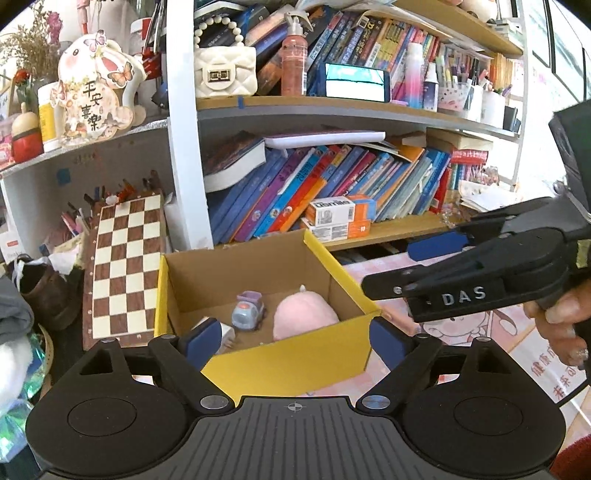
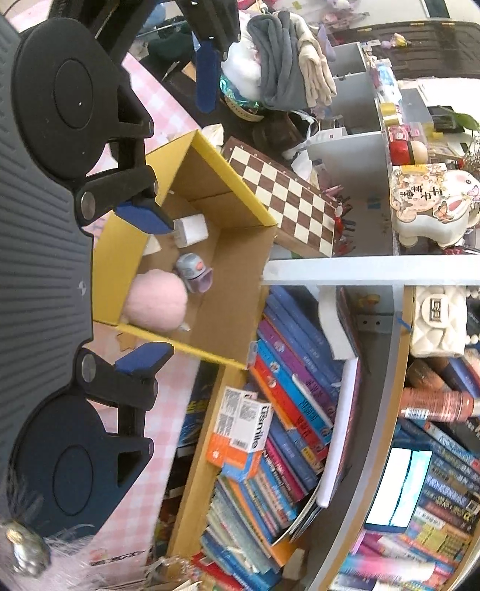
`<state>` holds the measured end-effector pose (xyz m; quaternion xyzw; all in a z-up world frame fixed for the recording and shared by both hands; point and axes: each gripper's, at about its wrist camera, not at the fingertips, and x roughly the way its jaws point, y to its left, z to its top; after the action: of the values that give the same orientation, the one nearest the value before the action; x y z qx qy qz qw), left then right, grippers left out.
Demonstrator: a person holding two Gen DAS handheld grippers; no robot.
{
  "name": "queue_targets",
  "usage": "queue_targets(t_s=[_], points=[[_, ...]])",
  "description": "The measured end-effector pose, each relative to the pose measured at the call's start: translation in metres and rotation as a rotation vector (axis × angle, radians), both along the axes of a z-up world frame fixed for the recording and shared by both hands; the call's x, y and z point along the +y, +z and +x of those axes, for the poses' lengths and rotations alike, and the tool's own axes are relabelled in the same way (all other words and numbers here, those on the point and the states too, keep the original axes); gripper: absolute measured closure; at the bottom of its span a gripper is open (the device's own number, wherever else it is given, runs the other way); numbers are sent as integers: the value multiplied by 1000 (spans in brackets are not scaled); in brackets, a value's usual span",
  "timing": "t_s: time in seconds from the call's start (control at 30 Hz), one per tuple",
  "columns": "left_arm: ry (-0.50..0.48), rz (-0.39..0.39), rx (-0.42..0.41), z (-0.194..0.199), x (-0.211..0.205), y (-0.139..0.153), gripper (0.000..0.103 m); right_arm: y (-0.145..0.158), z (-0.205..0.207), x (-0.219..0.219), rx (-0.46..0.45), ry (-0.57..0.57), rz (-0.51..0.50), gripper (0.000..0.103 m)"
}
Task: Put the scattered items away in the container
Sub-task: 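Withdraw both tools up and out of the yellow box, then move the left tool toward the pink roller while the right approaches the clear tape roll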
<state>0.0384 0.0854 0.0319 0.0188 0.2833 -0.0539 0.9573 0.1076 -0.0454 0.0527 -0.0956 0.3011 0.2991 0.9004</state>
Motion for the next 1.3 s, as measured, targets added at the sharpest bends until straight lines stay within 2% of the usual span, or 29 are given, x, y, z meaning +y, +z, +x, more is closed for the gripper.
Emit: queue_targets(t_s=[0.13,0.27,0.43,0.53,0.83,1.3], points=[[17,-17,6,-6,-2,-1,13,-4,-8,-11,13,-26,11,37],[38,-29,-4,-12,-5,1,13,-6,-15,-25,17,-53,21,27],[60,-52,-5,-16,-8,0,9,-11,-22,-45,-2,-115,-3,21],[60,-57,15,-15,-12,-5,9,-17,-25,-58,0,-168,-13,12],[18,-45,58,-12,-36,-17,9,-35,-34,-90,62,-257,-12,9],[38,-39,106,-7,-57,-32,9,-52,-41,-107,50,-286,-52,7]])
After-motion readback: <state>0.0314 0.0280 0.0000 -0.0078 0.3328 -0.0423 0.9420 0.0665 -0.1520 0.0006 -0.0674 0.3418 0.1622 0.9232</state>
